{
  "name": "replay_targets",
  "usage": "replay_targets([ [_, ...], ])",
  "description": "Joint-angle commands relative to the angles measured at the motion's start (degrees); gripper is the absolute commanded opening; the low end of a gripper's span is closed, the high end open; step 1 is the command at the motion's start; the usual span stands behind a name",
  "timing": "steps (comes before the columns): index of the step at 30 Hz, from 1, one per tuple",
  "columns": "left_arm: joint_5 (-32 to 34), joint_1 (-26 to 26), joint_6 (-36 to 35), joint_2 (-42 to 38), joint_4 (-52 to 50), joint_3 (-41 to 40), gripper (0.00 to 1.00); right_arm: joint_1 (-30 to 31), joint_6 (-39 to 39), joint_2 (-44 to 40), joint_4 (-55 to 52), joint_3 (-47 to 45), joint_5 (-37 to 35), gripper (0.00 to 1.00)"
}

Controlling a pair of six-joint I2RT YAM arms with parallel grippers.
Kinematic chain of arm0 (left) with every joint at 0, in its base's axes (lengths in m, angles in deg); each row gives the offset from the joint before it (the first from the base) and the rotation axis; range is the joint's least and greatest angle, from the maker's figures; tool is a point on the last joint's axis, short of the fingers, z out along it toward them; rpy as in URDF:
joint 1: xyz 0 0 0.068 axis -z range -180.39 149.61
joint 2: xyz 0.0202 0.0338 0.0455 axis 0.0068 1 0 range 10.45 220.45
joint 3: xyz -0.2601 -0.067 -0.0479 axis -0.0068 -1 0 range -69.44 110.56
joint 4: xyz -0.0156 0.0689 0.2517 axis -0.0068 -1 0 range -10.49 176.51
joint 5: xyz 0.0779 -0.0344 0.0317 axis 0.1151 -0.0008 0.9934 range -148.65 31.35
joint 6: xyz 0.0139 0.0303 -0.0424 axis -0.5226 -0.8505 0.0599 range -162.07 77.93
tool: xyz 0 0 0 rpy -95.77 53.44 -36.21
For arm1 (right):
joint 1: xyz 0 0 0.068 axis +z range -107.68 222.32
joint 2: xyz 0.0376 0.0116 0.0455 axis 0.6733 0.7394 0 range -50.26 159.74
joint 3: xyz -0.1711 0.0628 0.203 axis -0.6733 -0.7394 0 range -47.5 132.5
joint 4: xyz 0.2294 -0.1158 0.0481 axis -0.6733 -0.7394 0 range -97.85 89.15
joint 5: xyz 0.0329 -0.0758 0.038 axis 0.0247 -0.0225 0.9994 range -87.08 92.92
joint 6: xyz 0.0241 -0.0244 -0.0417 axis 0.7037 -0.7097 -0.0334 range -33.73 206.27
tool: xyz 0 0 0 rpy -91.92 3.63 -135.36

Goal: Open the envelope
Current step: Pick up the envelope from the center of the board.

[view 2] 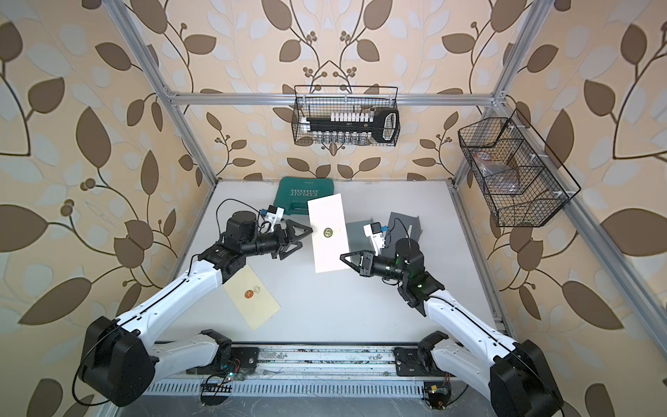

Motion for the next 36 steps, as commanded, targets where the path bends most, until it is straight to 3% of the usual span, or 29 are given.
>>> replay_targets([
  [1,-3.1,0.7,2.2,0.6,8.4,1.4,0.98,0.1,1.1,0.4,4.0,1.0,4.4,0.0],
  [4,-4.9,0.7,3.2,1.8,12.5,1.7,0.96,0.2,0.4,0.1,2.5,1.1,4.4,0.0],
  [26,-2.8,0.7,0.2,1.2,8.4,3.7,0.87,1.3,-3.3,0.7,-3.0,3.7,4.9,0.0],
  [36,-2.9,0.7,1.6,5.6,12.3,5.4,0.85,2.2,-2.7,2.1,-4.8,6.2,5.5,0.0],
])
